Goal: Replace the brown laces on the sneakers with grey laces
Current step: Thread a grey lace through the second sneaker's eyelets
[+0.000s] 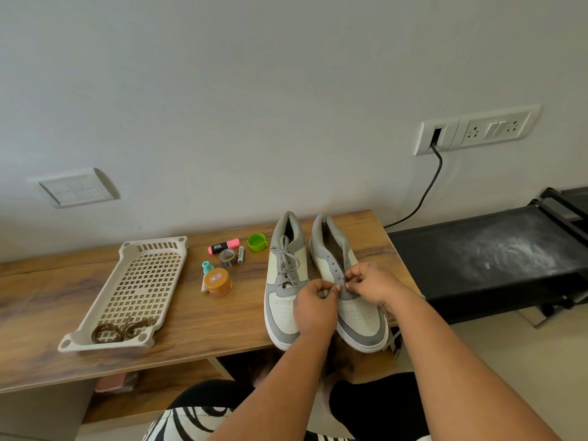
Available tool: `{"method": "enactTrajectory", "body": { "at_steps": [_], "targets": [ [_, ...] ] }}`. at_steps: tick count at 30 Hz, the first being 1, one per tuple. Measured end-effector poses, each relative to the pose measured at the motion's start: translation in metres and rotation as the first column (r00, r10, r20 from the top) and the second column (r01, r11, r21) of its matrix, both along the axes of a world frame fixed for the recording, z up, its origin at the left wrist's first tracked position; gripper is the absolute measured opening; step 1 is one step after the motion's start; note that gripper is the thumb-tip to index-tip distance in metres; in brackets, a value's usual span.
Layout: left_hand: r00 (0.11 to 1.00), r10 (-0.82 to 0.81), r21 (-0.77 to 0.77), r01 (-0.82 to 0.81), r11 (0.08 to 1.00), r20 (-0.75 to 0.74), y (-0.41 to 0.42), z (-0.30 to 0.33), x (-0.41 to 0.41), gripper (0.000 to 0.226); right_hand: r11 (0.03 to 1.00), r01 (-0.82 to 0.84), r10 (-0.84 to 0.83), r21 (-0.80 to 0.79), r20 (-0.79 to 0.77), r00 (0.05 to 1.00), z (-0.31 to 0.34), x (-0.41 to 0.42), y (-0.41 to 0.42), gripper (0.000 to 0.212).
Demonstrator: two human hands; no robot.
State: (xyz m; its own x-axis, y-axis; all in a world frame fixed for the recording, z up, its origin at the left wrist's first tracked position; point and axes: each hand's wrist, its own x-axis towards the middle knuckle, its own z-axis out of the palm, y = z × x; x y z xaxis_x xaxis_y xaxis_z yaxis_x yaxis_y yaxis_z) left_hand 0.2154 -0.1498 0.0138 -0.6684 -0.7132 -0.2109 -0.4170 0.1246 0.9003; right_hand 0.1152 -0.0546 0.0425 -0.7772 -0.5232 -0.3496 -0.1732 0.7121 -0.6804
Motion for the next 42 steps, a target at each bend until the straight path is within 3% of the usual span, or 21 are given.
{"method": "enactTrajectory", "body": {
  "at_steps": [3, 8, 10, 12, 13, 15, 16, 18, 22, 26, 27, 29, 30, 31, 33, 35, 36, 37, 39, 40, 42],
  "targets": [
    [0.996, -0.060, -0.029, 0.058, 0.998, -0.073, -0.007, 0.007, 0.000, 0.013, 1.000, -0.020, 0.020, -0.001, -0.032, 0.999, 0.003, 0.003, 0.002, 0.025],
    [0.904, -0.075, 0.335, 0.232, 0.913, -0.421, -0.035, 0.056, 0.012, 0.013, 0.996, -0.072, 0.075, 0.047, -0.061, 0.995, 0.005, 0.007, 0.005, 0.029],
    [0.767, -0.055, 0.531, 0.493, 0.689, -0.640, -0.062, 0.082, 0.024, 0.010, 0.994, -0.083, 0.087, 0.072, -0.051, 0.995, 0.002, 0.006, 0.004, 0.030],
    [0.645, -0.212, 0.504, 0.727, 0.468, -0.734, -0.081, 0.105, 0.037, 0.008, 0.992, -0.086, 0.090, 0.092, -0.045, 0.995, 0.000, 0.006, 0.003, 0.027],
    [0.630, -0.381, 0.453, 0.764, 0.459, -0.677, -0.085, 0.109, 0.040, 0.008, 0.992, -0.084, 0.088, 0.096, -0.043, 0.995, -0.001, 0.006, 0.002, 0.026],
    [0.679, -0.681, 0.235, 0.734, 0.637, -0.273, -0.078, 0.099, 0.034, 0.013, 0.991, -0.088, 0.093, 0.104, -0.041, 0.995, -0.001, 0.007, 0.001, 0.026],
    [0.713, -0.701, 0.039, 0.700, 0.713, -0.003, -0.070, 0.088, 0.027, 0.017, 0.991, -0.088, 0.093, 0.103, -0.042, 0.995, 0.000, 0.008, 0.001, 0.027],
    [0.755, -0.579, -0.283, 0.654, 0.702, 0.309, -0.052, 0.059, 0.013, 0.026, 0.993, -0.078, 0.082, 0.088, -0.047, 0.995, 0.000, 0.009, 0.002, 0.026],
    [0.772, -0.438, -0.508, 0.634, 0.583, 0.461, -0.024, 0.020, -0.003, 0.038, 0.997, -0.069, 0.072, 0.045, -0.070, 0.995, -0.004, 0.009, 0.004, 0.021],
    [0.751, -0.381, -0.573, 0.659, 0.487, 0.540, -0.025, 0.011, -0.007, 0.022, 0.997, -0.078, 0.081, 0.030, -0.131, 0.988, -0.010, 0.008, 0.002, 0.021],
    [0.754, -0.415, -0.550, 0.656, 0.517, 0.509, -0.028, 0.012, -0.006, 0.020, 0.996, -0.082, 0.086, 0.034, -0.132, 0.987, -0.011, 0.007, 0.002, 0.022],
    [0.826, -0.498, -0.356, 0.563, 0.746, 0.263, -0.034, 0.023, -0.002, 0.019, 0.997, -0.075, 0.078, 0.032, -0.108, 0.991, -0.011, 0.007, 0.002, 0.025],
    [0.872, -0.486, -0.134, 0.489, 0.862, 0.054, -0.038, 0.033, 0.001, 0.018, 0.998, -0.064, 0.066, 0.022, -0.089, 0.994, -0.011, 0.006, 0.003, 0.026],
    [0.887, -0.424, 0.131, 0.450, 0.883, -0.183, -0.044, 0.043, 0.005, 0.016, 0.998, -0.054, 0.055, 0.009, -0.069, 0.996, -0.011, 0.006, 0.003, 0.026],
    [0.780, -0.219, 0.494, 0.558, 0.667, -0.586, -0.063, 0.067, 0.016, 0.010, 0.999, -0.049, 0.049, -0.002, -0.052, 0.997, -0.010, 0.006, 0.003, 0.026],
    [0.596, -0.072, 0.532, 0.759, 0.376, -0.800, -0.082, 0.086, 0.025, 0.012, 0.999, -0.050, 0.050, -0.001, -0.056, 0.997, -0.010, 0.006, 0.003, 0.028],
    [0.574, -0.074, 0.528, 0.790, 0.311, -0.815, -0.086, 0.095, 0.030, 0.018, 0.999, -0.049, 0.049, 0.001, -0.060, 0.997, -0.010, 0.006, 0.003, 0.028],
    [0.625, -0.131, 0.559, 0.759, 0.335, -0.770, -0.088, 0.099, 0.031, 0.026, 0.999, -0.047, 0.047, 0.001, -0.058, 0.997, -0.011, 0.006, 0.002, 0.028],
    [0.779, -0.395, 0.476, 0.616, 0.627, -0.488, -0.083, 0.094, 0.026, 0.043, 0.999, -0.039, 0.039, 0.008, -0.048, 0.998, -0.013, 0.005, 0.002, 0.028],
    [0.830, -0.505, 0.280, 0.556, 0.783, -0.235, -0.077, 0.088, 0.022, 0.046, 0.999, -0.036, 0.036, 0.013, -0.047, 0.998, -0.014, 0.005, 0.002, 0.029],
    [0.849, -0.514, -0.170, 0.529, 0.832, 0.125, -0.064, 0.065, 0.011, 0.048, 0.999, -0.026, 0.027, 0.023, -0.043, 0.999, -0.016, 0.004, 0.002, 0.031]
  ]
}}
